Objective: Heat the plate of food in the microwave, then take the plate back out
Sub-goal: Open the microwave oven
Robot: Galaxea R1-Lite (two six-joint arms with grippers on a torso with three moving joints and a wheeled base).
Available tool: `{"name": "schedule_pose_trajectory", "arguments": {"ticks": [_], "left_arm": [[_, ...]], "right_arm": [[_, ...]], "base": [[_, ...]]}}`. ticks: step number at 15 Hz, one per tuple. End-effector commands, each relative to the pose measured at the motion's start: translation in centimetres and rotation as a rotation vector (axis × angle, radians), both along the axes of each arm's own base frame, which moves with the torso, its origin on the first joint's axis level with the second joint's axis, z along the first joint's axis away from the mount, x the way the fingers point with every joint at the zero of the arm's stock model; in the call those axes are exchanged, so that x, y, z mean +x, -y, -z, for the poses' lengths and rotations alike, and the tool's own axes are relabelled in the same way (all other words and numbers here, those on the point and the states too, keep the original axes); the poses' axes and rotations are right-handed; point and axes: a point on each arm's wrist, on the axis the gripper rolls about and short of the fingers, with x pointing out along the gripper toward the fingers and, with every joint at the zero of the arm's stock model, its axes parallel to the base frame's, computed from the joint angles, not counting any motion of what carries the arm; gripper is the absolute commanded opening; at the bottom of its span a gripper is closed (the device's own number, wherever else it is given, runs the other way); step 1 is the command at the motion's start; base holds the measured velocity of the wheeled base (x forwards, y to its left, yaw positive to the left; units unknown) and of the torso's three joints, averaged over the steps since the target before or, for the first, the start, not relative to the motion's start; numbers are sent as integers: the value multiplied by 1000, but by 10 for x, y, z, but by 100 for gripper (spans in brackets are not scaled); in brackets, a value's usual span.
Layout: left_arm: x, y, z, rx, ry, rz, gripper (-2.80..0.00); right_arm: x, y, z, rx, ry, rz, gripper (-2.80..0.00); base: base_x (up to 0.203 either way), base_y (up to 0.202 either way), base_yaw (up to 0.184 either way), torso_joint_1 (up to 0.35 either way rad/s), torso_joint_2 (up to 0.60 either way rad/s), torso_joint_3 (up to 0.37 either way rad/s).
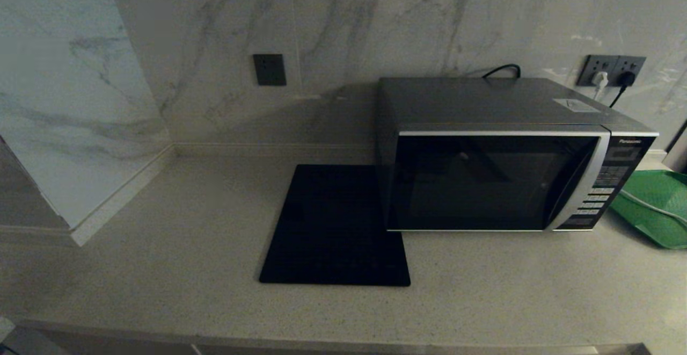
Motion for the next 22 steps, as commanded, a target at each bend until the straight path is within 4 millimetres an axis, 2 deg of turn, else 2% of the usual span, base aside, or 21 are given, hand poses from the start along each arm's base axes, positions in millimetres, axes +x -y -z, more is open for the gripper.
{"name": "schedule_pose_trajectory", "arguments": {"ticks": [1,3,6,7,9,13,17,22], "left_arm": [[0,0,0,-1,0,0,-280],[0,0,0,-1,0,0,-280],[0,0,0,-1,0,0,-280],[0,0,0,-1,0,0,-280],[0,0,0,-1,0,0,-280],[0,0,0,0,0,0,-280],[0,0,0,-1,0,0,-280],[0,0,0,-1,0,0,-280]], "right_arm": [[-7,-1,36,20,43,-78,-280],[10,-2,52,58,30,-129,-280],[43,-4,89,51,-23,-203,-280],[50,-5,101,44,-49,-253,-280],[56,-8,112,45,-75,-374,-280],[60,-10,121,33,-110,-482,-280],[60,-10,120,32,-96,-488,-280],[69,-10,119,59,78,-484,-280]], "base": [[0,0,0,0,0,0],[0,0,0,0,0,0],[0,0,0,0,0,0],[0,0,0,0,0,0],[0,0,0,0,0,0],[0,0,0,0,0,0],[0,0,0,0,0,0],[0,0,0,0,0,0]]}}
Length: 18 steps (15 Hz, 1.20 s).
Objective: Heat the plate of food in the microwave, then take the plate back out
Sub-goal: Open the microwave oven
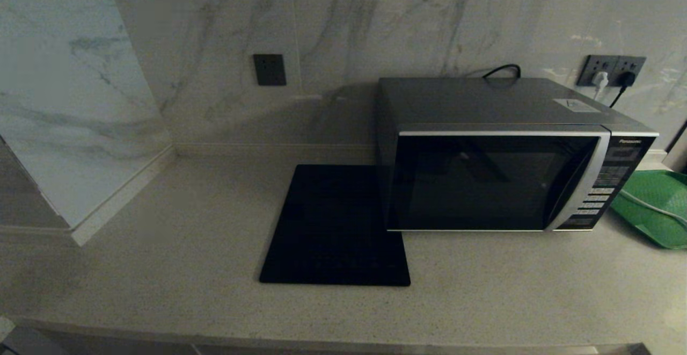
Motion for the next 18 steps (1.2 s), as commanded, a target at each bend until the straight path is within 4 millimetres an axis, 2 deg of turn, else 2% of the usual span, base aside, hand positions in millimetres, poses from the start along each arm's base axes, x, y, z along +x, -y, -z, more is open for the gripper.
{"name": "schedule_pose_trajectory", "arguments": {"ticks": [1,18], "left_arm": [[0,0,0,-1,0,0,-280],[0,0,0,-1,0,0,-280]], "right_arm": [[3,0,-1,10,71,1,-280],[3,0,1,31,52,4,-280]], "base": [[0,0,0,0,0,0],[0,0,0,0,0,0]]}}
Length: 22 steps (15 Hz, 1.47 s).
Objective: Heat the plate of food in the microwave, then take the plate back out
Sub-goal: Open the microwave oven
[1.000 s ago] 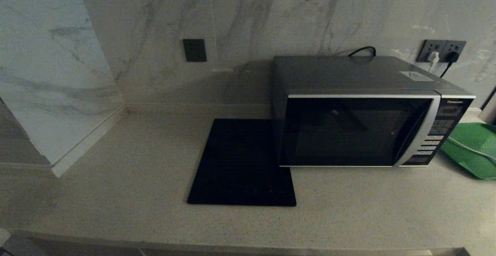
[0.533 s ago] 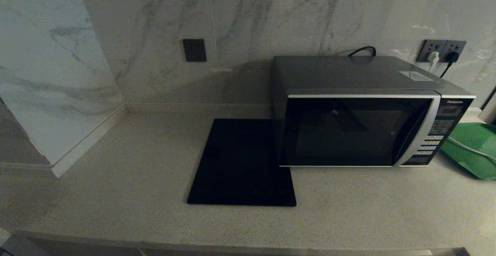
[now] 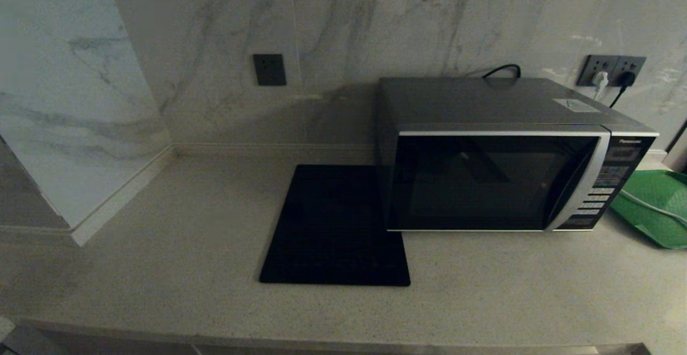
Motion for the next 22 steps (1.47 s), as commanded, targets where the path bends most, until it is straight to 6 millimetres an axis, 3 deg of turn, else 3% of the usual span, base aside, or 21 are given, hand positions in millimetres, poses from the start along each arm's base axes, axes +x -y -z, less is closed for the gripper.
{"name": "schedule_pose_trajectory", "arguments": {"ticks": [1,19,21,22], "left_arm": [[0,0,0,-1,0,0,-280],[0,0,0,1,0,0,-280],[0,0,0,-1,0,0,-280],[0,0,0,-1,0,0,-280]], "right_arm": [[0,0,0,1,-4,0,-280],[0,0,1,-62,-8,-12,-280],[-1,0,-7,-47,45,6,-280],[-5,0,-21,-35,94,19,-280]], "base": [[0,0,0,0,0,0],[0,0,0,0,0,0],[0,0,0,0,0,0],[0,0,0,0,0,0]]}}
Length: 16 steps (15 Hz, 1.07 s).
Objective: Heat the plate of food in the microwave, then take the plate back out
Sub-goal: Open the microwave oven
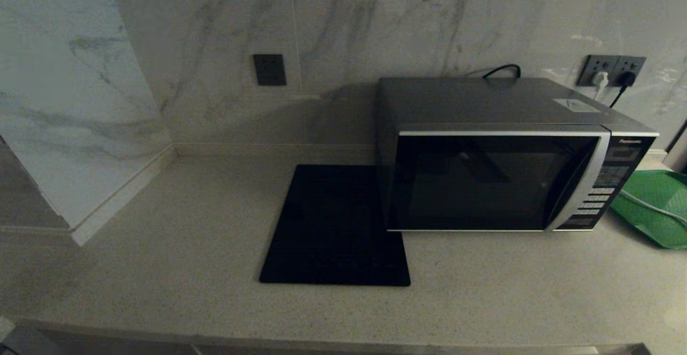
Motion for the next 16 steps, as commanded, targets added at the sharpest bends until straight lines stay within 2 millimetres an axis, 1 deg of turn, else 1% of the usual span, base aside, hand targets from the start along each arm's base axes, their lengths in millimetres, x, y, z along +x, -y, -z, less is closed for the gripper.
{"name": "schedule_pose_trajectory", "arguments": {"ticks": [1,2,3,4,5,6,8,9,11,13,14,15,16], "left_arm": [[0,0,0,-1,0,0,-280],[0,0,0,0,0,0,-280],[0,0,0,-1,0,0,-280],[0,0,0,-1,0,0,-280],[0,0,0,-1,0,0,-280],[0,0,0,-1,0,0,-280],[0,0,0,-1,0,0,-280],[0,0,0,-1,0,0,-280],[0,0,0,-1,0,0,-280],[0,0,0,-1,0,0,-280],[0,0,0,-1,0,0,-280],[0,0,0,-1,0,0,-280],[0,0,0,-1,0,0,-280]], "right_arm": [[-11,0,-37,24,106,16,-280],[-17,1,-62,39,136,21,-280],[-20,1,-93,58,147,31,-280],[-17,1,-121,77,140,53,-280],[-9,2,-148,93,107,91,-280],[5,3,-172,104,61,141,-280],[33,6,-211,90,7,253,-280],[50,7,-223,57,-35,315,-280],[91,9,-230,3,-126,404,-280],[138,11,-225,-32,-186,508,-280],[160,12,-218,-52,-215,560,-280],[178,13,-208,-77,-248,601,-280],[191,13,-196,-105,-284,626,-280]], "base": [[0,0,0,0,0,0],[0,0,0,0,0,0],[0,0,0,0,0,0],[0,0,0,0,0,0],[0,0,0,0,0,0],[0,0,0,0,0,0],[0,0,0,0,0,0],[0,0,0,0,0,0],[0,0,0,0,0,0],[0,0,0,0,0,0],[0,0,0,0,0,0],[0,0,0,0,0,0],[0,0,0,0,0,0]]}}
